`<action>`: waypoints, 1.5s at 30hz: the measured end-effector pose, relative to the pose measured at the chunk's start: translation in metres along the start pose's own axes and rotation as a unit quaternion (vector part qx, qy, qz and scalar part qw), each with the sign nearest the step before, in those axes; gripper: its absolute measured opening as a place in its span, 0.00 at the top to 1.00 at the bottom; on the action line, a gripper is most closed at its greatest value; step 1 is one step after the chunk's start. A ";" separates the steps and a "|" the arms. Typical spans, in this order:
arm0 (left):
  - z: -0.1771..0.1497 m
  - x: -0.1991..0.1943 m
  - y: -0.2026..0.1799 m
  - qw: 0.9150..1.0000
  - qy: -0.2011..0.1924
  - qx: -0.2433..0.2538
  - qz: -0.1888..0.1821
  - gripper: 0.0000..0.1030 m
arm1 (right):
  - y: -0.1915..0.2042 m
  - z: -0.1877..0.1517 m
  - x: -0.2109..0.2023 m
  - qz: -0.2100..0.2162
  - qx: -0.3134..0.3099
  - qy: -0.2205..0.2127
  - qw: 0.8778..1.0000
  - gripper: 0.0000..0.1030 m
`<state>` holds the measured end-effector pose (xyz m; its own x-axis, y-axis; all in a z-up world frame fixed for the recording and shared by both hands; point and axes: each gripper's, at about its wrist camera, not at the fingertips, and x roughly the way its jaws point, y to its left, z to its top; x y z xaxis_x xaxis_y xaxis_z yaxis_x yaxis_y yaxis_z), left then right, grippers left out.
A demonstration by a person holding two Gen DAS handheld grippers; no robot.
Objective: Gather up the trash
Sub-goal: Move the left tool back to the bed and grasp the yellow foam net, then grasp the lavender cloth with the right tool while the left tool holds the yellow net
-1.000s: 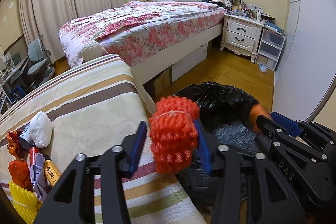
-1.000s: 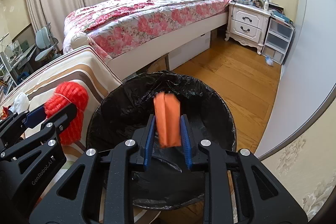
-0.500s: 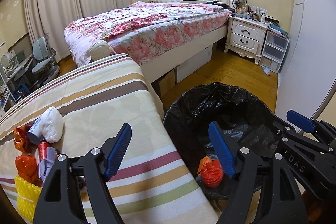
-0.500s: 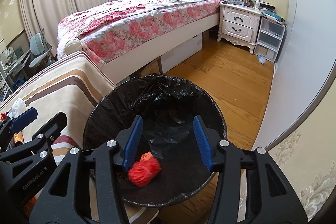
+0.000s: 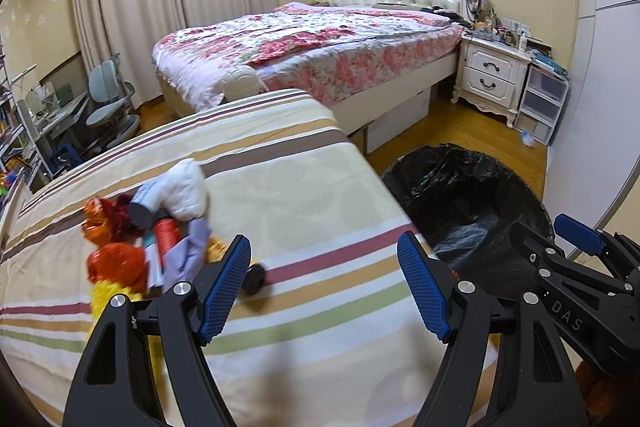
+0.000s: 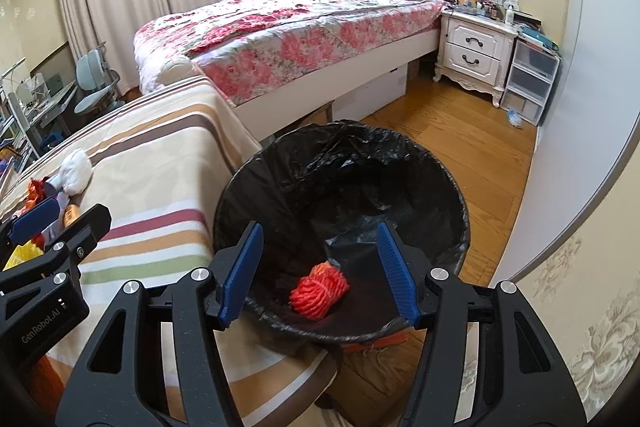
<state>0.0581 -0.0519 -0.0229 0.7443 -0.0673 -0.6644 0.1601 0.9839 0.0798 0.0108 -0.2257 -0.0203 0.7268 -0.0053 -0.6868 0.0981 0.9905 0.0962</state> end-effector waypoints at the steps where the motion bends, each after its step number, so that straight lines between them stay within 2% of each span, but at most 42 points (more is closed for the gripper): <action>1: -0.003 -0.003 0.004 1.000 0.001 -0.001 0.004 0.29 | 0.004 -0.003 -0.002 0.003 -0.001 0.001 1.000 0.44; 15: -0.038 -0.040 0.074 0.997 0.000 -0.048 0.068 0.29 | 0.053 -0.021 -0.023 0.039 -0.035 0.000 0.999 0.43; 22: -0.051 -0.040 0.105 0.993 0.009 -0.074 0.089 0.29 | 0.080 -0.026 -0.025 0.055 -0.061 0.004 0.997 0.43; 28: -0.060 -0.024 0.121 0.991 0.034 -0.089 0.088 0.29 | 0.098 -0.030 -0.021 0.066 -0.078 0.013 0.995 0.43; 32: -0.062 -0.018 0.132 0.991 0.053 -0.109 0.062 0.29 | 0.111 -0.030 -0.019 0.074 -0.090 0.017 0.993 0.43; 35: -0.063 -0.020 0.132 0.992 0.053 -0.105 0.055 0.43 | 0.121 -0.030 -0.018 0.081 -0.098 0.019 0.992 0.43; 36: -0.064 -0.019 0.131 0.992 0.056 -0.104 0.049 0.52 | 0.124 -0.031 -0.018 0.083 -0.101 0.019 0.991 0.43; 41: -0.068 -0.029 0.134 0.993 0.049 -0.102 0.038 0.56 | 0.141 -0.032 -0.021 0.096 -0.118 0.018 0.988 0.43; 45: -0.070 -0.039 0.143 0.993 0.037 -0.105 0.046 0.57 | 0.156 -0.035 -0.024 0.108 -0.134 0.020 0.985 0.43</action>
<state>0.0060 0.1029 -0.0377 0.6981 0.0288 -0.7155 -0.0502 0.9987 -0.0088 -0.0149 -0.0660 -0.0137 0.6838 0.2100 -0.6988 -0.2430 0.9686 0.0534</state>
